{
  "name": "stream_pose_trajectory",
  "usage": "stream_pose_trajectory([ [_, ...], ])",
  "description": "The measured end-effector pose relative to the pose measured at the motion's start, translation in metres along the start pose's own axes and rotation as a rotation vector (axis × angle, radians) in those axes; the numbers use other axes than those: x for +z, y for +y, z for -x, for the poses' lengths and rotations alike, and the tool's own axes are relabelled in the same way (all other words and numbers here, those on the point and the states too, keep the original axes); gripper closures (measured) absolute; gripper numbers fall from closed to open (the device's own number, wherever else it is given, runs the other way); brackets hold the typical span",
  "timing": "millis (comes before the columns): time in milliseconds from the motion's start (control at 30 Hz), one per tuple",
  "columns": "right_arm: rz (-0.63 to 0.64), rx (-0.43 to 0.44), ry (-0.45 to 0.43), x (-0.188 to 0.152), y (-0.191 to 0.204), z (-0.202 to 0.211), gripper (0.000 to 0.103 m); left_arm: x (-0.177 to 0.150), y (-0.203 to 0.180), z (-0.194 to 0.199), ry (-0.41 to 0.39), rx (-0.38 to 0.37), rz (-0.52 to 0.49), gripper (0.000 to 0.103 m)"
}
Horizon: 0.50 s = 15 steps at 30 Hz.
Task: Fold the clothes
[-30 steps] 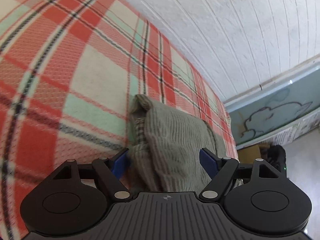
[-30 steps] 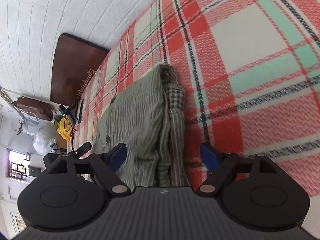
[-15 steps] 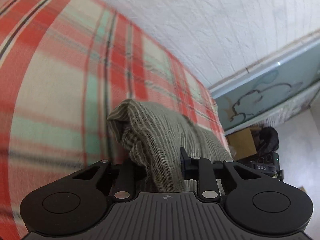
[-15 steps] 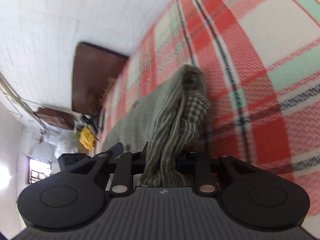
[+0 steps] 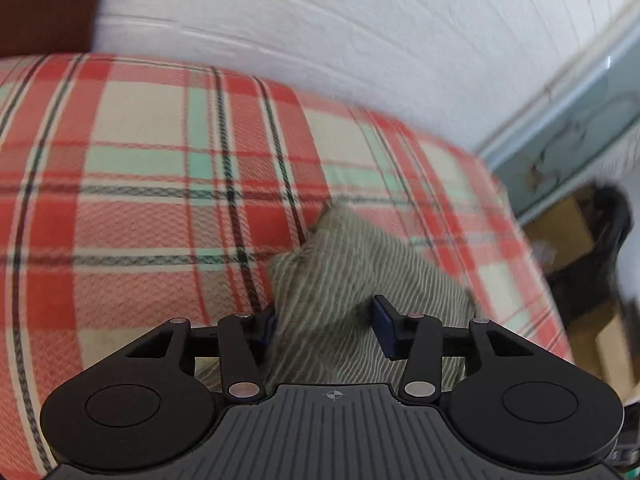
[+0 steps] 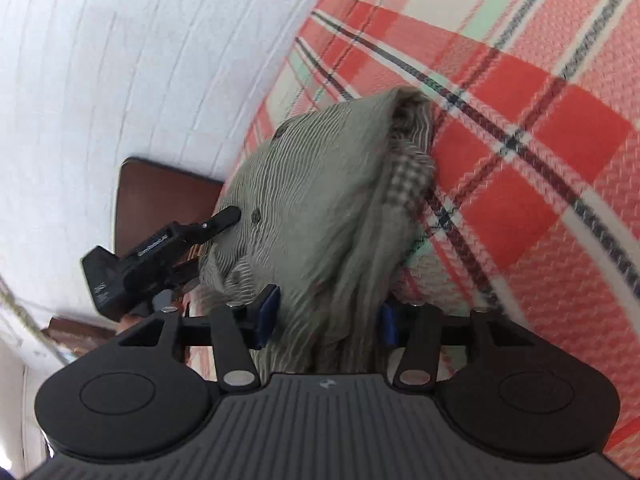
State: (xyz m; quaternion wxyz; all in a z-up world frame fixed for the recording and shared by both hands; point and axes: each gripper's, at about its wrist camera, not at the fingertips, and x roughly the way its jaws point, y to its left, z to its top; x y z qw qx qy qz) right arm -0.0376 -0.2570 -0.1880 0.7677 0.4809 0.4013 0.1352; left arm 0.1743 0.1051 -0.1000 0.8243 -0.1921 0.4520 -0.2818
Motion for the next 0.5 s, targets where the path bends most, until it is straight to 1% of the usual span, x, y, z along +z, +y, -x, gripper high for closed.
stream_pose_trajectory([
  [67, 0.105, -0.001, -0.039, 0.013, 0.009, 0.020, 0.029, -0.006, 0.008, 0.032, -0.089, -0.047, 0.057, 0.035],
  [100, 0.186, -0.013, -0.068, 0.019, 0.016, 0.030, 0.029, -0.010, 0.010, 0.050, -0.128, -0.062, 0.077, 0.034],
  [167, 0.323, 0.002, -0.068, 0.034, 0.028, 0.034, 0.029, -0.027, 0.011, 0.083, -0.181, -0.074, 0.100, 0.030],
  [267, 0.516, 0.042, -0.044, 0.056, 0.045, 0.036, 0.026, -0.065, 0.009, 0.111, -0.196, -0.057, 0.126, 0.027],
  [333, 0.644, 0.069, -0.028, 0.071, 0.056, 0.036, 0.025, -0.096, 0.009, 0.111, -0.178, -0.051, 0.165, 0.024],
  [367, 0.680, 0.080, 0.004, 0.078, 0.060, 0.031, 0.025, -0.111, 0.009, 0.109, -0.165, -0.049, 0.186, 0.024],
  [433, 0.706, 0.090, 0.095, 0.089, 0.065, 0.012, 0.025, -0.139, 0.009, 0.105, -0.145, -0.054, 0.230, 0.023],
  [500, 0.715, 0.081, 0.177, 0.096, 0.068, -0.007, 0.025, -0.159, 0.008, 0.100, -0.154, -0.091, 0.276, 0.023],
])
